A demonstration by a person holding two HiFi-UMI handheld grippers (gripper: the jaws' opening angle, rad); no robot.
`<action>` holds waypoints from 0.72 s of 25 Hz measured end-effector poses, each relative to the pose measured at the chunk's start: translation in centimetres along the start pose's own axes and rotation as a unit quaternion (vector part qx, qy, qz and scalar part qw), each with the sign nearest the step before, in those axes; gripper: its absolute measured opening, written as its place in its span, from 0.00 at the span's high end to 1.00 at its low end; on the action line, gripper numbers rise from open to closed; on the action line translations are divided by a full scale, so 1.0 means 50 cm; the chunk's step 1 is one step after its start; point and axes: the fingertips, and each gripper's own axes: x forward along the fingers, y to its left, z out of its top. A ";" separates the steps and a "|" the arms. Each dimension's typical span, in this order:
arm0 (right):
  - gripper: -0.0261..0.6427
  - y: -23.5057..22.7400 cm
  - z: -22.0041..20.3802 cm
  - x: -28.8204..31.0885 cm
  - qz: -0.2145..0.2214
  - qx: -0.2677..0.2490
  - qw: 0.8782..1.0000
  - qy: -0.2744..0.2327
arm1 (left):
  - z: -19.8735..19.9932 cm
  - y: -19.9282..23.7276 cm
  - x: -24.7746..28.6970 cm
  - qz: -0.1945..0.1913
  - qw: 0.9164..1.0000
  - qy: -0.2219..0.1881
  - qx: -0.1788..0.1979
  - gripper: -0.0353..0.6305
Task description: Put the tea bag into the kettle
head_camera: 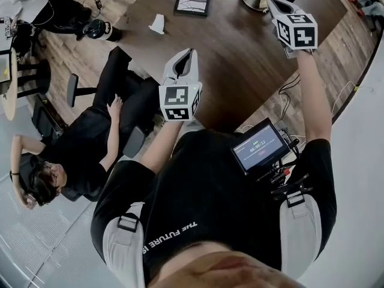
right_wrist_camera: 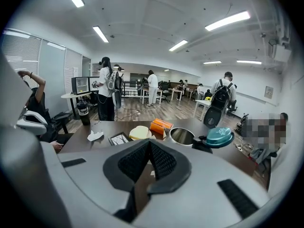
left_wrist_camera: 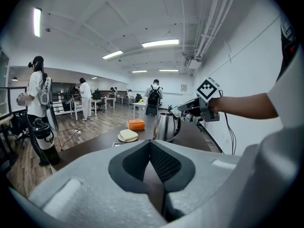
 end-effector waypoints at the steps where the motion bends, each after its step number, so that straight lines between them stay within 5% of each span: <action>1: 0.95 -0.005 0.000 0.008 0.001 0.002 1.000 0.000 | -0.002 0.003 0.008 0.001 1.000 0.002 -0.002 0.94; 18: 0.95 -0.095 0.019 0.168 -0.006 0.015 1.000 -0.015 | -0.029 0.058 0.160 0.005 1.000 0.013 -0.007 0.94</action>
